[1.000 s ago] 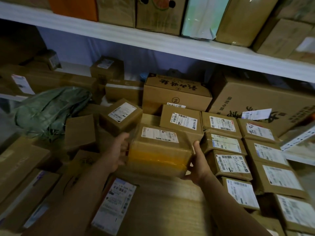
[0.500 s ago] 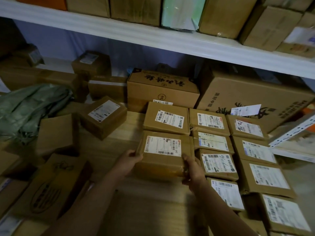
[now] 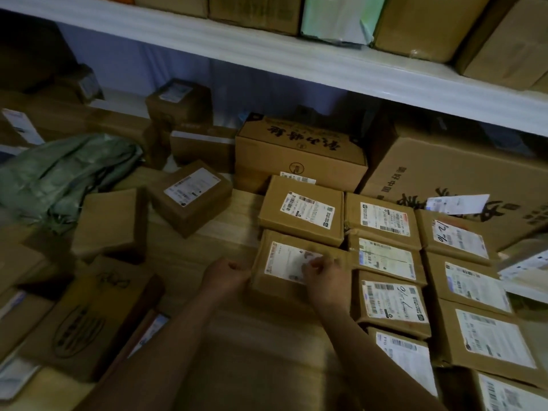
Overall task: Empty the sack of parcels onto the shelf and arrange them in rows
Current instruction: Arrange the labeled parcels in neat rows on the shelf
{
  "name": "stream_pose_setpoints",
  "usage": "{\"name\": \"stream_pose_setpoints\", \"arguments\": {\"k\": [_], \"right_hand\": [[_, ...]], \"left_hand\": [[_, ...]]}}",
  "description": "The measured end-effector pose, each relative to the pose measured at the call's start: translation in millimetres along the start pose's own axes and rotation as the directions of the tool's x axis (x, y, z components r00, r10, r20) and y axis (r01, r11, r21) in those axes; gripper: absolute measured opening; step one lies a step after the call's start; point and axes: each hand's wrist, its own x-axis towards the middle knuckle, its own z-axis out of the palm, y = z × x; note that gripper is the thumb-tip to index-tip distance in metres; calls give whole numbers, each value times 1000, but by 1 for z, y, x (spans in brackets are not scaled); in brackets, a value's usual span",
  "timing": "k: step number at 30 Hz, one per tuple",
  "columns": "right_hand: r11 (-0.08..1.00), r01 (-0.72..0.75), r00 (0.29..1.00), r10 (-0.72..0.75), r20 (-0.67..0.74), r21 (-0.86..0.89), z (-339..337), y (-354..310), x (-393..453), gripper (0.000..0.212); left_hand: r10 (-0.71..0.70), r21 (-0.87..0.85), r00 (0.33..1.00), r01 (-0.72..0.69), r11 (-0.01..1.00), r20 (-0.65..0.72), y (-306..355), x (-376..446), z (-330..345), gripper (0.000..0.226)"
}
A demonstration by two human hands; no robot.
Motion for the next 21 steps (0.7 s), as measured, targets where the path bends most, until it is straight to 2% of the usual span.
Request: {"name": "stream_pose_setpoints", "arguments": {"k": [1, 3, 6, 10, 13, 16, 18, 19, 21], "right_hand": [[999, 39, 998, -40, 52, 11, 6, -9, 1, 24], [996, 81, 990, -84, 116, 26, 19, -30, 3, 25], [988, 134, 959, -148, 242, 73, 44, -60, 8, 6], [987, 161, 932, -158, 327, 19, 81, -95, 19, 26], [990, 138, 950, -123, 289, -35, 113, -122, 27, 27], [947, 199, 968, -151, 199, -251, 142, -147, 35, 32], [895, 216, 962, -126, 243, -390, 152, -159, 40, 32], [839, 256, 948, -121, 294, -480, 155, -161, 42, 27], [660, 365, 906, -91, 413, -656, 155, -160, 46, 12]], "left_hand": [[1, 20, 1000, -1, 1000, -24, 1, 3, -8, 15], [31, 88, 998, -27, 996, -46, 3, 9, -26, 24], [69, 66, 993, -63, 996, -100, 5, 21, -61, 30], [36, -16, 989, -39, 999, -141, 5, 47, -111, 24], [63, -4, 980, -65, 998, -186, 6, 70, -147, 15], [104, 50, 972, -95, 994, -212, 3, 96, -179, 8], [138, 83, 966, -123, 989, -217, 0, 114, -196, 6], [148, 97, 967, -130, 987, -208, 0, 122, -203, 7], [173, 150, 962, -143, 978, -209, 3, 133, -214, 20]]}}
